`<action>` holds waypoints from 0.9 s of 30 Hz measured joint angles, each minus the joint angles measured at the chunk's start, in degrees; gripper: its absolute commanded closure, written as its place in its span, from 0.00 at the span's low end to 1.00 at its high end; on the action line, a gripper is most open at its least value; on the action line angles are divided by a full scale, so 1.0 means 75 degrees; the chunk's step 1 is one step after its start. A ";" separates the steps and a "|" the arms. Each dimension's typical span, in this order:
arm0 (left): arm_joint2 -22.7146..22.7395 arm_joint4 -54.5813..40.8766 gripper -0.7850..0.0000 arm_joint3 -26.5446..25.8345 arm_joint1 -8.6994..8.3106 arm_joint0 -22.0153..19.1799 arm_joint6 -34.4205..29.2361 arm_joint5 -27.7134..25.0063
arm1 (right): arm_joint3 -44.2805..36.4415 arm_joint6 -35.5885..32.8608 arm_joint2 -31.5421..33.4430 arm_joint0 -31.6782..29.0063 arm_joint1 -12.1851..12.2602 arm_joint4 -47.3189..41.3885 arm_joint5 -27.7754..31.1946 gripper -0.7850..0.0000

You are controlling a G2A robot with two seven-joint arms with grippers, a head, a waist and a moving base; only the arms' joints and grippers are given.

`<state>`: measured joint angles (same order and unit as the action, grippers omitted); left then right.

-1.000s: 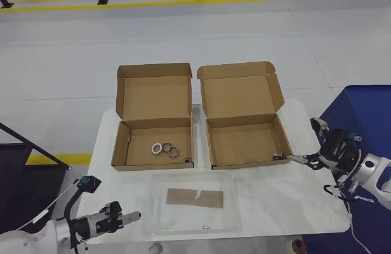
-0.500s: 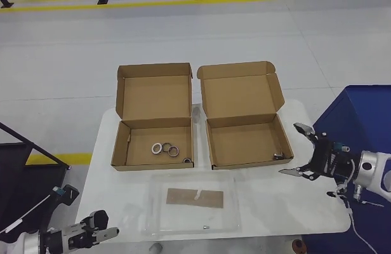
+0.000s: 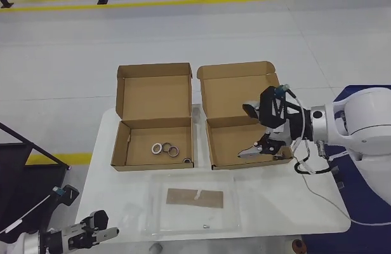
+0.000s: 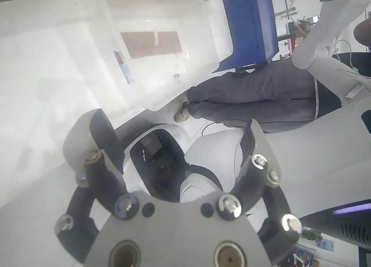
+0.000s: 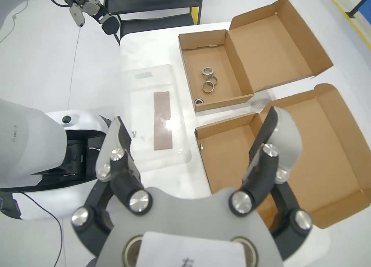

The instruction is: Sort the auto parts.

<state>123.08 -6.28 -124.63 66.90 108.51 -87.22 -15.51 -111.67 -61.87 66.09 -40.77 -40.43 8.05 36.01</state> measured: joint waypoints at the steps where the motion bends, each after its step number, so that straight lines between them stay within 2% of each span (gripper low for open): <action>1: 0.0000 0.0000 0.00 0.0000 0.0000 0.0000 0.0000 0.0000 | -0.0002 0.0003 0.0014 -0.0124 0.0000 0.0021 0.0002 0.00; 6: 0.0000 0.0000 0.00 0.0000 0.0000 0.0000 0.0000 0.0000 | 0.0109 0.0147 -0.0067 -0.0240 -0.0013 -0.0198 0.0162 0.00; 8: 0.0000 0.0000 0.00 0.0000 0.0000 0.0000 0.0000 0.0000 | 0.0283 0.0132 -0.0365 -0.0196 -0.0021 -0.1108 0.0592 0.00; 10: 0.0000 0.0000 0.00 0.0000 0.0000 0.0000 0.0000 0.0000 | 0.0161 -0.0636 -0.0917 0.0382 -0.0037 -0.2529 0.0505 0.00; 12: 0.0000 0.0000 0.00 0.0000 0.0000 0.0000 0.0000 0.0000 | 0.0247 -0.1629 -0.1454 0.1035 -0.0114 -0.3701 -0.0216 0.00; 13: 0.0000 0.0000 0.00 0.0000 0.0000 0.0000 0.0000 0.0000 | 0.0370 -0.2196 -0.1804 0.1478 -0.0199 -0.4374 -0.0895 0.00; 16: 0.0000 0.0000 0.00 0.0000 0.0000 0.0000 0.0000 0.0000 | 0.0817 -0.3207 -0.2645 0.2522 -0.0474 -0.5420 -0.2253 0.00; 18: 0.0000 0.0000 0.00 0.0000 0.0000 0.0000 0.0000 0.0000 | 0.1143 -0.3480 -0.3132 0.3054 -0.0659 -0.5336 -0.2624 0.00; 22: 0.0000 0.0000 0.00 0.0000 0.0000 0.0000 0.0000 0.0000 | 0.1946 -0.3483 -0.4318 0.4120 -0.1128 -0.4309 -0.2631 0.00; 24: 0.0000 0.0000 0.00 0.0000 0.0000 0.0000 0.0000 0.0000 | 0.2037 -0.3477 -0.4527 0.4420 -0.1202 -0.3944 -0.2623 0.00; 27: 0.0000 0.0000 0.00 0.0000 0.0000 0.0000 0.0000 0.0000 | 0.2021 -0.3478 -0.4474 0.4307 -0.1186 -0.4091 -0.2623 0.00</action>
<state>123.08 -6.28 -124.63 66.90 108.51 -87.22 -15.51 -96.51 -87.96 32.53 -8.47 -49.32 -22.64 16.33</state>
